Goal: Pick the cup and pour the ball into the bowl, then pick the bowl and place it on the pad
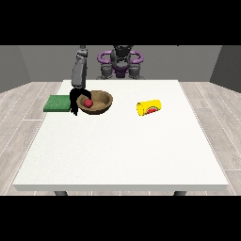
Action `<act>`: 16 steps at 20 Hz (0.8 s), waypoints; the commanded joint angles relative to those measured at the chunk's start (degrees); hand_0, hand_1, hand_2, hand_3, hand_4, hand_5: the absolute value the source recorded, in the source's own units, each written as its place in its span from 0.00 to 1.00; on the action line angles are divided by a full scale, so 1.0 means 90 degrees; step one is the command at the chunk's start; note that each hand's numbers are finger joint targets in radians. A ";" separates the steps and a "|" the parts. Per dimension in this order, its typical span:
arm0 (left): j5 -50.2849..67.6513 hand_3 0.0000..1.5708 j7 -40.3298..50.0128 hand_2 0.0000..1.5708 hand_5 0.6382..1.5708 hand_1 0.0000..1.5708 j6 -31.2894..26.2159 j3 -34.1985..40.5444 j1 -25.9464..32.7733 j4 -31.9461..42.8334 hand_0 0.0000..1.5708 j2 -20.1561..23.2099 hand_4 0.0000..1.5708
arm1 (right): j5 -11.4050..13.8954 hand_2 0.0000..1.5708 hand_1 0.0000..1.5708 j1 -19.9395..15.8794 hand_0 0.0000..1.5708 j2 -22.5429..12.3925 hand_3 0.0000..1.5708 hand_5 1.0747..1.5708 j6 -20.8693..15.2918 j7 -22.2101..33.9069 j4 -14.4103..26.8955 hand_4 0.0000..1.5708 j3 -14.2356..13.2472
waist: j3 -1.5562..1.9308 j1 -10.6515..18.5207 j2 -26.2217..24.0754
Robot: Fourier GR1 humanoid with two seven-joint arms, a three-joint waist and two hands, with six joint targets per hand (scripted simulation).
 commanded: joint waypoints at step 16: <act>0.0574 0.00 0.0040 0.00 0.95 0.00 -0.0409 0.0311 0.0139 -0.0113 0.00 0.0388 0.73 | 0.0664 1.00 1.00 0.0824 1.00 -0.0601 0.87 0.93 -0.1911 0.0597 0.0363 0.61 0.0182 | 0.0078 0.0373 0.0413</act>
